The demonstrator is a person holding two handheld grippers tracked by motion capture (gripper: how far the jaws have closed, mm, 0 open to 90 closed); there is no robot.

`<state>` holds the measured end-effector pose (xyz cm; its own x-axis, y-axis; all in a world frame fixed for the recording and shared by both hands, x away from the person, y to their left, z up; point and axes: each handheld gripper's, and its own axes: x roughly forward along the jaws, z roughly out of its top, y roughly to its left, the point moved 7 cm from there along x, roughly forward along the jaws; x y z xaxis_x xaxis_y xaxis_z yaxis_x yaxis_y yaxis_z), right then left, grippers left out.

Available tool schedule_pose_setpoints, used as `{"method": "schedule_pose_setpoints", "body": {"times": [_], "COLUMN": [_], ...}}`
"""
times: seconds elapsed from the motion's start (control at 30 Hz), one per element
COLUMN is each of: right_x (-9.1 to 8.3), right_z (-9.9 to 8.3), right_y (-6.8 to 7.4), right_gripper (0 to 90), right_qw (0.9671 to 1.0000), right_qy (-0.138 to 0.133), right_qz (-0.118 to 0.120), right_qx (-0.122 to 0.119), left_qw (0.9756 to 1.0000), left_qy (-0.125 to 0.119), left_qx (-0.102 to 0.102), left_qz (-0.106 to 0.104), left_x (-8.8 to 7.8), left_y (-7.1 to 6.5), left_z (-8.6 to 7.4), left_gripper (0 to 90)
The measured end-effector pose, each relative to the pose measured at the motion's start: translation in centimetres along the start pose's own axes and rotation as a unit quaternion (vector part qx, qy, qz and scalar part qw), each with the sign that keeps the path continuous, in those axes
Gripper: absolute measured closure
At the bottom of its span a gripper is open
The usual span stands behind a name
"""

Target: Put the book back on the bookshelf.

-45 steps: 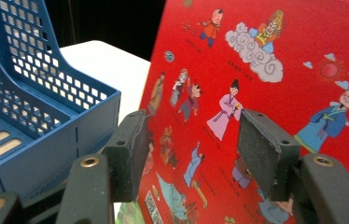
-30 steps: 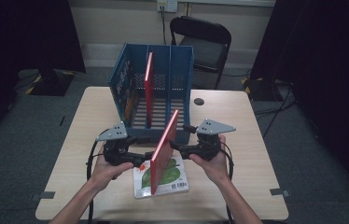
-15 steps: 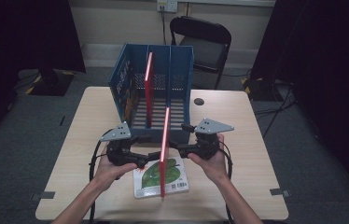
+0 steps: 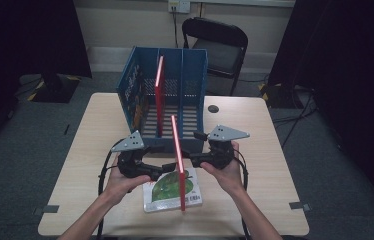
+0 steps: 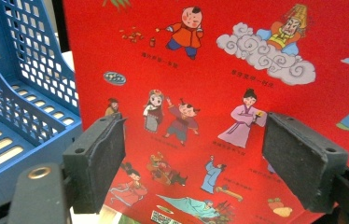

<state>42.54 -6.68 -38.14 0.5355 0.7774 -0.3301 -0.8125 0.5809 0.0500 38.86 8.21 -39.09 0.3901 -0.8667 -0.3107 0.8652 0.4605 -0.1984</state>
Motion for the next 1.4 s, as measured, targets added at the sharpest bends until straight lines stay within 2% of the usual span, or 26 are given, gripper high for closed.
{"method": "schedule_pose_setpoints", "body": {"times": [0.43,1.13,1.23,1.4], "right_x": [0.31,0.52,0.53,0.64], "right_z": [0.04,0.07,0.08,0.15], "right_y": [0.21,0.64,0.66,0.86], "right_gripper": [26.1,27.0,27.1,28.3], "right_qw": [1.0000,0.9999,0.9999,0.9998], "right_qy": [0.001,0.003,0.003,0.009], "right_qz": [0.006,0.011,0.012,0.018], "right_qx": [0.001,0.001,0.000,-0.001], "left_qw": [0.9999,0.9998,0.9998,0.9995], "left_qy": [0.010,0.021,0.022,0.028], "left_qx": [0.004,0.006,0.001,-0.010], "left_qz": [0.008,0.003,0.004,0.008], "left_x": [0.35,0.67,0.72,0.77], "left_y": [-0.27,-0.28,-0.28,-0.02], "left_z": [-0.24,-0.65,-0.67,-0.80], "left_gripper": [15.5,12.5,11.7,4.8]}}
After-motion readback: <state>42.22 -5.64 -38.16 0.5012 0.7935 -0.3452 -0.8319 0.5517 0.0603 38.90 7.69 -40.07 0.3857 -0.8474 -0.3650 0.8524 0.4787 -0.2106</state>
